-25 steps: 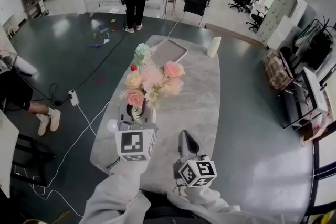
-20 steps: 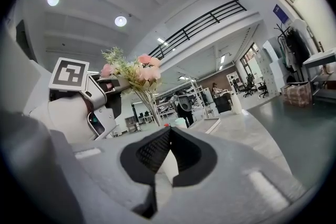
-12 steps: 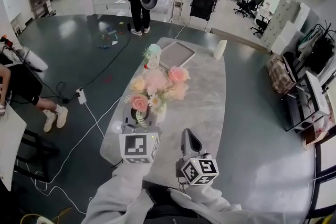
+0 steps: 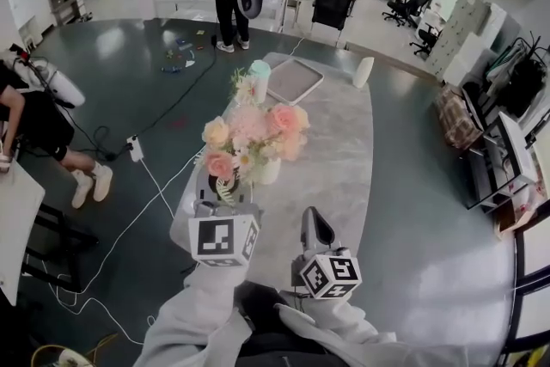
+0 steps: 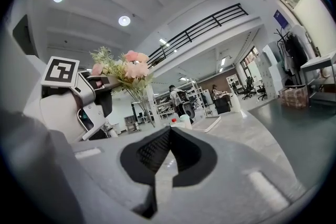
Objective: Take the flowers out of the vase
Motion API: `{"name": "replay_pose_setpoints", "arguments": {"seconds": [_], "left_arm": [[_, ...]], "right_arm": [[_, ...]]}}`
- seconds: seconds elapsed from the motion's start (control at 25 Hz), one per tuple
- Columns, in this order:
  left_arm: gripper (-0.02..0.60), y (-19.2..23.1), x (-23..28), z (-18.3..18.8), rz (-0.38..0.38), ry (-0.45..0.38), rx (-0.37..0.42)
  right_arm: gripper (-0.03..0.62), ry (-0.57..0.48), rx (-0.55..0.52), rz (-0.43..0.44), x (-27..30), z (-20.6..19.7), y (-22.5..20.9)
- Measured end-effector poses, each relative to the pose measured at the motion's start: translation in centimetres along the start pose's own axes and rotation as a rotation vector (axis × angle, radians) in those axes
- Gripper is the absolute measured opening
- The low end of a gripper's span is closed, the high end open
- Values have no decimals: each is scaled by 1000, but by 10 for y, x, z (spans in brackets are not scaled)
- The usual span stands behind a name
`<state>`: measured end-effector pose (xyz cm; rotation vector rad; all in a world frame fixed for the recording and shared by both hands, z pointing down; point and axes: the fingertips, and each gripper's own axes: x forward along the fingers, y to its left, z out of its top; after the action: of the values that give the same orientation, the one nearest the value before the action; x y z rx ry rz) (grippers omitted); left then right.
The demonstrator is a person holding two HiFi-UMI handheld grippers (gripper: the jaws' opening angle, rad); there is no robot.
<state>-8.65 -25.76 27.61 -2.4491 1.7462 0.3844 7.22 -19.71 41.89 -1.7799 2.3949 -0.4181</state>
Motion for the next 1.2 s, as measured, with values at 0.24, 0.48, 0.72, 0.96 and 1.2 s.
{"name": "replay_pose_setpoints", "arguments": {"seconds": [0.24, 0.48, 0.72, 0.96, 1.2], "left_arm": [[37, 12, -32, -8, 5, 4, 10], [37, 20, -75, -59, 21, 85, -8], [37, 32, -123, -105, 47, 196, -13], [37, 22, -165, -137, 41, 289, -13], [37, 17, -182, -147, 30, 323, -4]], "right_arm": [[0, -14, -20, 20, -16, -17, 20], [0, 4, -63, 29, -34, -42, 30], [0, 26, -48, -7, -58, -63, 37], [0, 38, -15, -49, -87, -79, 33], [0, 56, 2, -57, -92, -91, 40]]}}
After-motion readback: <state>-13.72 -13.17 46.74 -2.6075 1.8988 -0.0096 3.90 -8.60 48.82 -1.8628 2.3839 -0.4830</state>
